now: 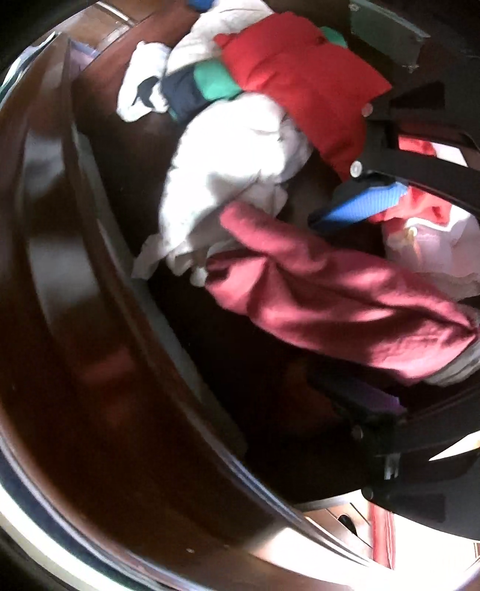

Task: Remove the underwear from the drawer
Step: 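Grasp the dark red cloth with the left tool while the right tool grasps the red sock, then lift both held red garments out of the drawer and carry them over the box, then lower both red garments into the box and open both tools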

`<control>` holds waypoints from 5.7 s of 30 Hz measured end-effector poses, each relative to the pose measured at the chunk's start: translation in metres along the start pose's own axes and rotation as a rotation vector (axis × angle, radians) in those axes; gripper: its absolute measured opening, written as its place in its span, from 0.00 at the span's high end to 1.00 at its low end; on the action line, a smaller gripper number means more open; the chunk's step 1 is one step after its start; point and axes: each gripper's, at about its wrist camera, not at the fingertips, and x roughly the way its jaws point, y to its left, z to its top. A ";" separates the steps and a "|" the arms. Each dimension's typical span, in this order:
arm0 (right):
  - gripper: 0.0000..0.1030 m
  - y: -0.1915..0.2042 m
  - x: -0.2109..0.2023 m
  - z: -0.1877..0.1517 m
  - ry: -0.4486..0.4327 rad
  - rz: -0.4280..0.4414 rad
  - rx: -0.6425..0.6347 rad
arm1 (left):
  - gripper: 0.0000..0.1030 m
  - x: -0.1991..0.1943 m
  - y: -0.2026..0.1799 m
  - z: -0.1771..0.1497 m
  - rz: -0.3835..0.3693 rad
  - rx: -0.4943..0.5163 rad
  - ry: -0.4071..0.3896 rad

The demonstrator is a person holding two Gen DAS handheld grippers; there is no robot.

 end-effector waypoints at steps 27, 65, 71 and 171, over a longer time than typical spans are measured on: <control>0.40 0.042 0.103 0.016 0.304 0.033 -0.472 | 0.75 -0.105 0.102 -0.072 -0.214 -0.325 -0.322; 0.57 -0.079 -0.049 0.028 -0.426 0.455 0.481 | 0.74 -0.181 0.048 -0.039 -0.213 -0.373 -0.619; 0.57 -0.081 -0.059 0.046 -0.497 0.469 0.508 | 0.74 -0.187 0.046 -0.017 -0.188 -0.367 -0.643; 0.32 -0.204 0.015 0.209 -0.539 0.176 0.914 | 0.02 -0.115 0.103 0.195 0.099 -0.467 -0.475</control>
